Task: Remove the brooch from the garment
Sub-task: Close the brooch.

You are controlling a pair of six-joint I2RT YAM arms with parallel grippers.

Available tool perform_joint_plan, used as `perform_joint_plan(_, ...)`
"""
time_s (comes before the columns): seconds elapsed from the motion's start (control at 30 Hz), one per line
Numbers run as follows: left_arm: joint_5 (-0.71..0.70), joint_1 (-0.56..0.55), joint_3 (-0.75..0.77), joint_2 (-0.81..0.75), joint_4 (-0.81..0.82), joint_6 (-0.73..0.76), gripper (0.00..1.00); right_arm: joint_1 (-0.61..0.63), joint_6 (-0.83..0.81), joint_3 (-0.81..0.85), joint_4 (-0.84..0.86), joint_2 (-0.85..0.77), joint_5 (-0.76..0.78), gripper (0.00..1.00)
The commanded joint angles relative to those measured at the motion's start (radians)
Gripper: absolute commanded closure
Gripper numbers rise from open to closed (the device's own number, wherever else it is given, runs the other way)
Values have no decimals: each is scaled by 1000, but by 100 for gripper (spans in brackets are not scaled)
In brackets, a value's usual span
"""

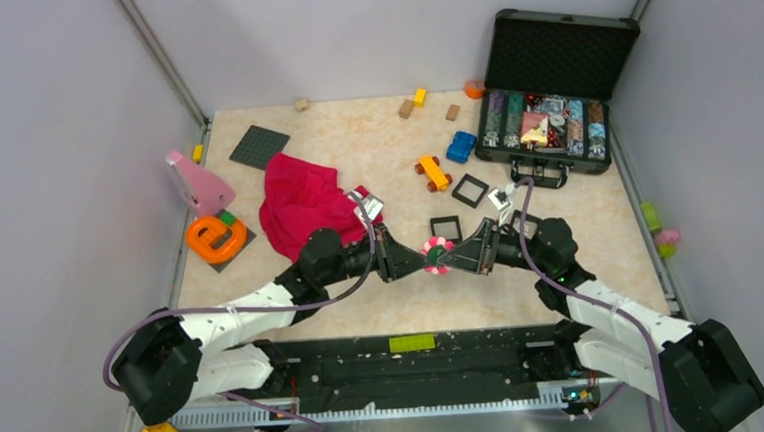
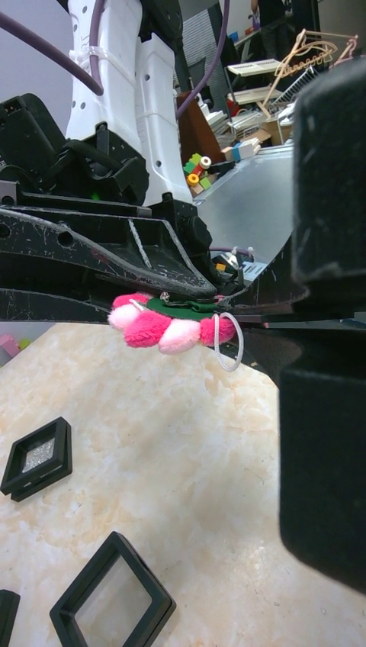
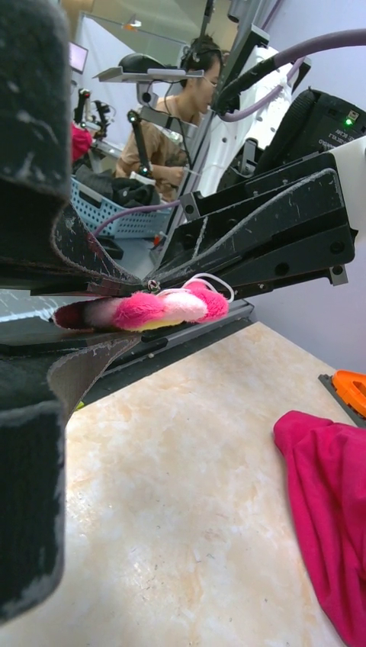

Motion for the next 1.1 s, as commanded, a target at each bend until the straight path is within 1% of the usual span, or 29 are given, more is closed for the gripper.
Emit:
perform_joint_plan(0.0, 52, 5, 0, -52, 94, 16, 100, -27, -58, 17, -82, 27, 123, 100)
perform_joint_plan(0.17, 49, -15, 24, -48, 58, 51, 100, -28, -62, 31, -87, 53, 125, 100)
perform_joint_plan(0.53, 86, -20, 52, -12, 67, 53, 100, -20, -38, 44, 4, 130, 56, 100)
perform_joint_plan(0.6, 98, -20, 59, 1, 76, 49, 100, -18, -35, 47, 10, 146, 42, 97)
perform_joint_plan(0.7, 107, -20, 64, 7, 86, 50, 100, -18, -40, 45, -9, 142, 59, 93)
perform_joint_plan(0.8, 106, -21, 66, 1, 81, 56, 100, -18, -60, 57, -58, 135, 76, 91)
perform_joint_plan(1.07, 123, -22, 64, -5, 84, 61, 100, -17, -81, 68, -87, 146, 75, 90)
